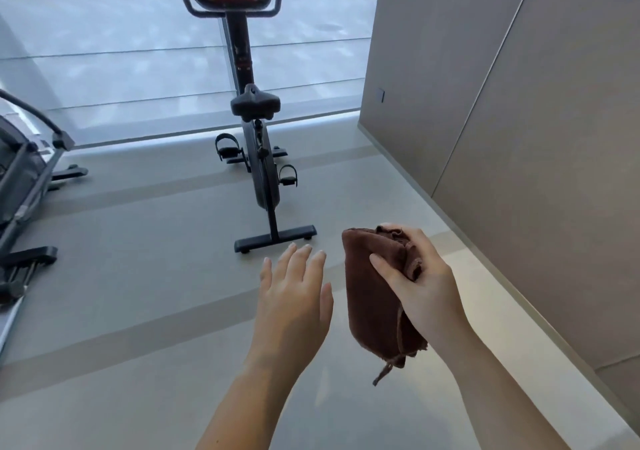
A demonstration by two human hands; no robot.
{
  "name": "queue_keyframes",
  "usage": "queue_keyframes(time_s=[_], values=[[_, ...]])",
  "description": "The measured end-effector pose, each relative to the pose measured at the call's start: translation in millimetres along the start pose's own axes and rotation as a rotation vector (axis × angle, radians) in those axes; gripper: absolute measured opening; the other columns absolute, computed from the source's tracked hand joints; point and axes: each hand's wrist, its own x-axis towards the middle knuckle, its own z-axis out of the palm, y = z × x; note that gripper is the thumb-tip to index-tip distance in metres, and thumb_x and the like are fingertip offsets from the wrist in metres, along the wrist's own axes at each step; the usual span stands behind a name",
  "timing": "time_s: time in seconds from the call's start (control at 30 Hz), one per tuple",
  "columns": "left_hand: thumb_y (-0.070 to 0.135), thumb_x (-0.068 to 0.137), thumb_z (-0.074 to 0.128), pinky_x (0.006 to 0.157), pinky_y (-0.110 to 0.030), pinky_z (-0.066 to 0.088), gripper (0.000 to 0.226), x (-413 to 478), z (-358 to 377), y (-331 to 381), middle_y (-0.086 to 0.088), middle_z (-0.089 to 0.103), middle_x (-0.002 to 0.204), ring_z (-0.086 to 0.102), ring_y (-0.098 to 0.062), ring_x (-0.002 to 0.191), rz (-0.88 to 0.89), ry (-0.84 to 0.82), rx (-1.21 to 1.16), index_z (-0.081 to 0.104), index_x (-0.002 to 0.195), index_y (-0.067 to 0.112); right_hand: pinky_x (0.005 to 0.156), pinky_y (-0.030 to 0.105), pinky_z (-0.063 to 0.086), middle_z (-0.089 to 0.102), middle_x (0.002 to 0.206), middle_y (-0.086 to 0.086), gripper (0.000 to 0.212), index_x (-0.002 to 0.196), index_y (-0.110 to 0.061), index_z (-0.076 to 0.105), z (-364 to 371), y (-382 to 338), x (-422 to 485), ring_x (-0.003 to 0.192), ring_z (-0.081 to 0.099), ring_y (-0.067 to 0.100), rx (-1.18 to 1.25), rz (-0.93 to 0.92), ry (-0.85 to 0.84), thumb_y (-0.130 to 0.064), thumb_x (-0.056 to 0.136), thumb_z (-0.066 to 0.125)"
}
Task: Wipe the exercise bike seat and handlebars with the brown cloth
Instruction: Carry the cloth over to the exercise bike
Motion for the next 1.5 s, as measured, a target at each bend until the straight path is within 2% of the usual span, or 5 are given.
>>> queue_keyframes(time_s=[0.37,0.6,0.8,1.27,1.5], values=[[0.008,0.079,0.068,0.099,-0.058,0.032,0.037,236,97,-9,-0.018,0.06,0.119,0.05,-0.037,0.119,-0.041,0.041,0.003,0.059,0.115,0.002,0.069,-0.003,0.038,0.061,0.1,-0.032,0.028,0.102,-0.043,0.055,-31,79,245,0.09,0.056,-0.014,0.012,-0.045,-0.028,-0.03,0.08,0.065],[0.004,0.076,0.07,0.096,-0.059,0.033,0.039,329,125,-46,-0.019,0.06,0.118,0.051,-0.038,0.117,-0.148,0.105,0.017,0.06,0.113,0.001,0.068,-0.001,0.039,0.06,0.101,-0.031,0.028,0.102,-0.042,0.055,-13,107,364,0.089,0.056,-0.013,0.016,-0.064,-0.125,-0.026,0.081,0.066],[0.003,0.074,0.072,0.095,-0.059,0.035,0.04,383,143,-113,-0.019,0.062,0.115,0.052,-0.038,0.115,-0.208,0.115,0.054,0.061,0.112,-0.001,0.067,0.001,0.041,0.063,0.091,-0.032,0.031,0.099,-0.047,0.055,43,129,440,0.084,0.059,-0.01,0.023,-0.031,-0.193,-0.024,0.081,0.067],[0.004,0.076,0.069,0.096,-0.06,0.036,0.039,534,154,-344,-0.021,0.06,0.118,0.05,-0.039,0.117,-0.183,0.031,0.084,0.06,0.113,-0.001,0.066,0.002,0.042,0.062,0.096,-0.03,0.031,0.1,-0.05,0.053,246,130,621,0.084,0.059,-0.01,0.014,-0.007,-0.168,-0.029,0.082,0.066],[0.005,0.075,0.071,0.095,-0.057,0.036,0.039,593,177,-409,-0.02,0.06,0.117,0.051,-0.039,0.116,-0.178,0.013,0.071,0.061,0.112,0.0,0.068,0.0,0.04,0.062,0.094,-0.033,0.032,0.101,-0.048,0.054,288,158,682,0.085,0.058,-0.012,-0.007,0.067,-0.151,-0.027,0.081,0.067]])
